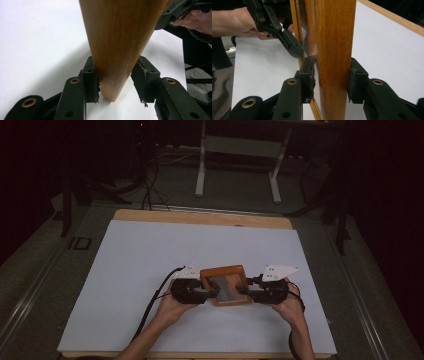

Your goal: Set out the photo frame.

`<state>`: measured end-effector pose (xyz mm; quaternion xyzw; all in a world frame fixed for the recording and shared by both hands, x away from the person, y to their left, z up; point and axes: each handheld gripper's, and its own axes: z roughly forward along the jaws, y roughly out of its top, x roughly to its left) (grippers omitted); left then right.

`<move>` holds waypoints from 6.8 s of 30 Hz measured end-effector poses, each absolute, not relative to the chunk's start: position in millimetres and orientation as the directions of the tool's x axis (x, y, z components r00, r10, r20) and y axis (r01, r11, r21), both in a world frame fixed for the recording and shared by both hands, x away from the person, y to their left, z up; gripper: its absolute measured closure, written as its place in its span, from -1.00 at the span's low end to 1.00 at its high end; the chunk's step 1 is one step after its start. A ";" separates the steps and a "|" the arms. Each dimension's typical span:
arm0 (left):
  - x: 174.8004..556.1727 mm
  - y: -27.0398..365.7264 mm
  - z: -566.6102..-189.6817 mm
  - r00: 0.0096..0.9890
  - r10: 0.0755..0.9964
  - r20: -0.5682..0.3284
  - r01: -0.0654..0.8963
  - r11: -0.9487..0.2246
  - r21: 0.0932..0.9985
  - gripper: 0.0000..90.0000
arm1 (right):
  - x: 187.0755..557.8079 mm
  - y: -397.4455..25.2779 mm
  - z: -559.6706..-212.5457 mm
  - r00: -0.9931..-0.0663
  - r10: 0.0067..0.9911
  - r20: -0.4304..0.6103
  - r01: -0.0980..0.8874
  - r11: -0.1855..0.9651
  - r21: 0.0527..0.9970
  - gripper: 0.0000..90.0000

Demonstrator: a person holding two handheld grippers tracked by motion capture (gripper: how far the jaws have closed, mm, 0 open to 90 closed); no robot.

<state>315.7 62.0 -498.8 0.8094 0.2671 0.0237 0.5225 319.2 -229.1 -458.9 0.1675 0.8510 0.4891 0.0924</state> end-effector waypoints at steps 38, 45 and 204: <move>313.3 101.2 -468.5 0.827 0.510 -0.237 0.419 -0.278 0.865 0.31 | 324.3 -195.6 -460.3 -0.896 0.422 0.137 0.299 0.346 0.889 0.33; 313.1 105.3 -465.0 0.823 0.516 -0.239 0.419 -0.265 0.869 0.31 | 325.5 -192.8 -460.5 -0.892 0.424 0.160 0.315 0.326 0.891 0.33; 336.7 122.5 -499.9 0.735 0.585 -0.343 0.556 -0.230 0.799 0.16 | 351.2 -172.8 -508.0 -0.817 0.462 0.345 0.494 0.251 0.832 0.14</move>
